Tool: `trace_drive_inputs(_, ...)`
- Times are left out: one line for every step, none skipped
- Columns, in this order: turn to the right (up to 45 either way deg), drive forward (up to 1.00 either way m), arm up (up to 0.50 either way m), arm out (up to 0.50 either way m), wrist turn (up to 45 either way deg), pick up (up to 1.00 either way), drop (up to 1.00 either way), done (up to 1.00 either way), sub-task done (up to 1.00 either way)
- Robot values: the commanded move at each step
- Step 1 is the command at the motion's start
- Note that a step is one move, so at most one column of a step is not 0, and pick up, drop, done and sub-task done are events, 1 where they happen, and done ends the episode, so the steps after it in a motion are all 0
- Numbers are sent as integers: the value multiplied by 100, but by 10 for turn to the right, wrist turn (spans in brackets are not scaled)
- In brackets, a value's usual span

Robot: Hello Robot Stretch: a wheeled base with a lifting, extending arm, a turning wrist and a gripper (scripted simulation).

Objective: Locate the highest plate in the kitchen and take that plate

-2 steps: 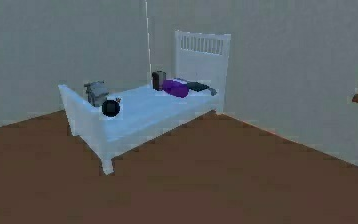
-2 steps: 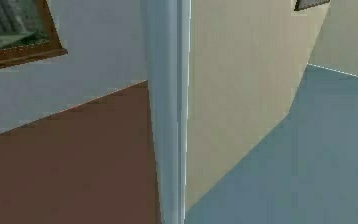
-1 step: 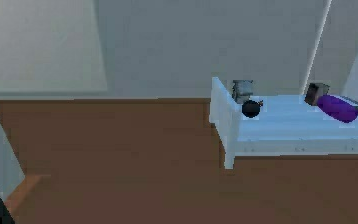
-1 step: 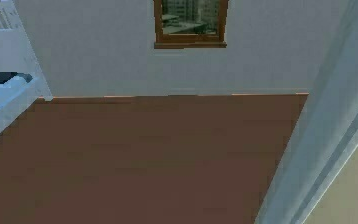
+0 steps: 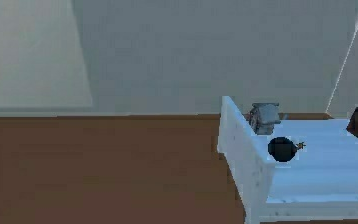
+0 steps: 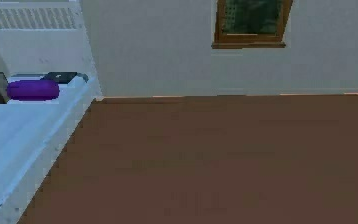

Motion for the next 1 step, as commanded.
trace_drive_inputs(-420,0,0,0,0,0,0,0,0)
